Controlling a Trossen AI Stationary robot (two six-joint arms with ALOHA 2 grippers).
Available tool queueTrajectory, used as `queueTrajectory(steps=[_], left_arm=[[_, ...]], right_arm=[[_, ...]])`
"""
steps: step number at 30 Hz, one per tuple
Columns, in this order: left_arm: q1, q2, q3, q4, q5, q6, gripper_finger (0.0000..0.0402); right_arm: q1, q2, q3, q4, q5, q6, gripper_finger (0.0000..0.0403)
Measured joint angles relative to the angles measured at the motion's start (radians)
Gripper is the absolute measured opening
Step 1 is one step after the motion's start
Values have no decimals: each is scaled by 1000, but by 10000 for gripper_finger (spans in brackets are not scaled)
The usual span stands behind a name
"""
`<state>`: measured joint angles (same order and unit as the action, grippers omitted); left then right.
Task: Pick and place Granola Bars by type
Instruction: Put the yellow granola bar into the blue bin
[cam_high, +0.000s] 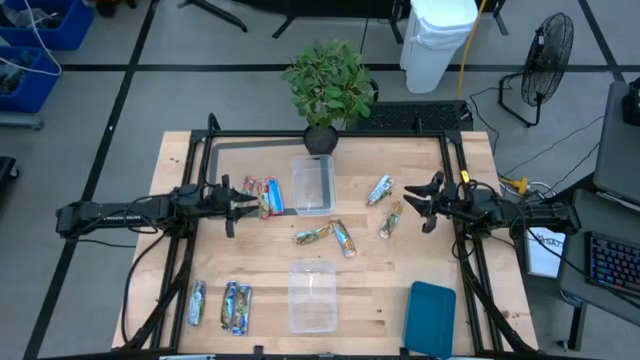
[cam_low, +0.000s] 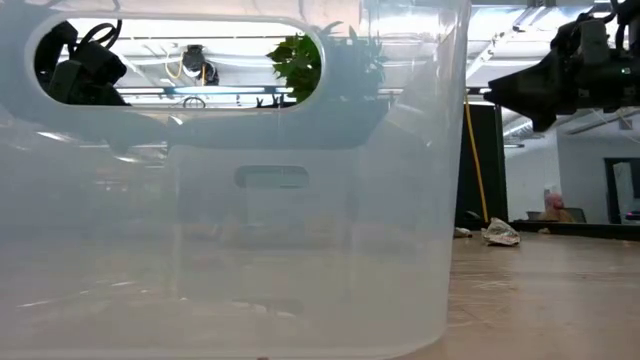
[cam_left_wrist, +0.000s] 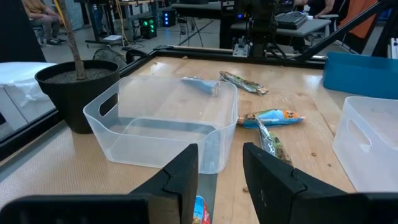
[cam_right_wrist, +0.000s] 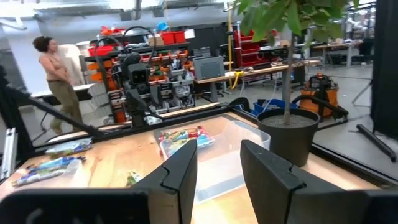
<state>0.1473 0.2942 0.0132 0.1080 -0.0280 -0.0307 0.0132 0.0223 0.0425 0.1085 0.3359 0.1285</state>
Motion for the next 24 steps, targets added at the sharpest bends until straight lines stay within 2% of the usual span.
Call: queueTrajectory(steps=[5,12,14,18,21,24], left_arm=[[0,0,0,0,0,0,131],[0,0,0,0,0,0,131],[0,0,0,1,0,0,131],[0,0,0,1,0,0,131],[0,0,0,1,0,0,131],[0,0,0,1,0,0,131]], right_arm=[[0,0,0,7,5,38,114],[0,13,16,150,34,-57,114],[0,48,51,112,35,-62,114],[0,184,196,-11,124,-36,114],[-1,357,314,-200,191,-6,114],[-4,559,455,-357,192,25,114]])
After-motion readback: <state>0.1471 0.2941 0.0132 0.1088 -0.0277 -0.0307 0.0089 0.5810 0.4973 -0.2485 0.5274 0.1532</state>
